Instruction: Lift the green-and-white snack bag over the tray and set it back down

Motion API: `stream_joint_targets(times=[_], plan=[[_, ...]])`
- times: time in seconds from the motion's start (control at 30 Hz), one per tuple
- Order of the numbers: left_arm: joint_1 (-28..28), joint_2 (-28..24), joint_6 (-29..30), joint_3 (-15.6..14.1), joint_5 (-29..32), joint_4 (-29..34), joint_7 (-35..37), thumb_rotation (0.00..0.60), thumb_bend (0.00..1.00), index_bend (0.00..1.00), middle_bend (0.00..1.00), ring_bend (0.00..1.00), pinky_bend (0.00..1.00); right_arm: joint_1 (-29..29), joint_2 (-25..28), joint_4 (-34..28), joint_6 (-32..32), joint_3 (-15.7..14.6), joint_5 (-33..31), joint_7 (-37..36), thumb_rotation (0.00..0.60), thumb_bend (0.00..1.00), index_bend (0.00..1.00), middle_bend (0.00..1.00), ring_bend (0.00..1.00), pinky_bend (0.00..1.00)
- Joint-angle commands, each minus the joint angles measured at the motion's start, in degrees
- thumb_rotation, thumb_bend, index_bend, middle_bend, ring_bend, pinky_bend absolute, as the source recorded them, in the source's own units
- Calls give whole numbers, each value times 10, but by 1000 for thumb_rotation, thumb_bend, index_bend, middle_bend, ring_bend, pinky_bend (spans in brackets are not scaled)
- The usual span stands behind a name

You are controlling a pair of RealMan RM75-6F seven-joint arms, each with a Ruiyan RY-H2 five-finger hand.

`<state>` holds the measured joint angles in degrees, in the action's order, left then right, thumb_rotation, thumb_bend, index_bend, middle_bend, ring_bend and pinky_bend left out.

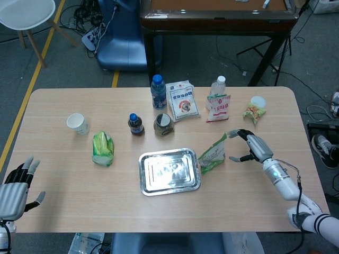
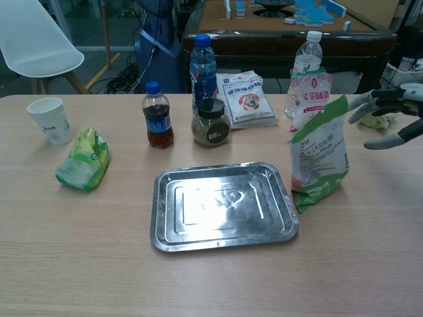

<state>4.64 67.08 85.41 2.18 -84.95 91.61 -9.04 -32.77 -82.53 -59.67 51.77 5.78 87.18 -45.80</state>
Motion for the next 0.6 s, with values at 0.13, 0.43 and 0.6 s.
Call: stream_joint_targets(times=[0.13, 0.43, 0.6], plan=[[0, -4, 1, 0, 0, 7, -4, 600, 256, 49, 0, 80, 120, -26, -51, 64, 3, -19, 28, -55, 600, 0, 218, 279, 124, 92], [-1, -7, -2, -1, 3, 12, -8, 600, 256, 49, 0, 80, 120, -31, -95, 128, 32, -50, 54, -123, 600, 0, 218, 272, 120, 92], [1, -8, -4, -2, -1, 15, -11, 600, 256, 49, 0, 81, 120, -27, -111, 153, 54, -73, 73, -142, 600, 0, 219, 272, 119, 92]])
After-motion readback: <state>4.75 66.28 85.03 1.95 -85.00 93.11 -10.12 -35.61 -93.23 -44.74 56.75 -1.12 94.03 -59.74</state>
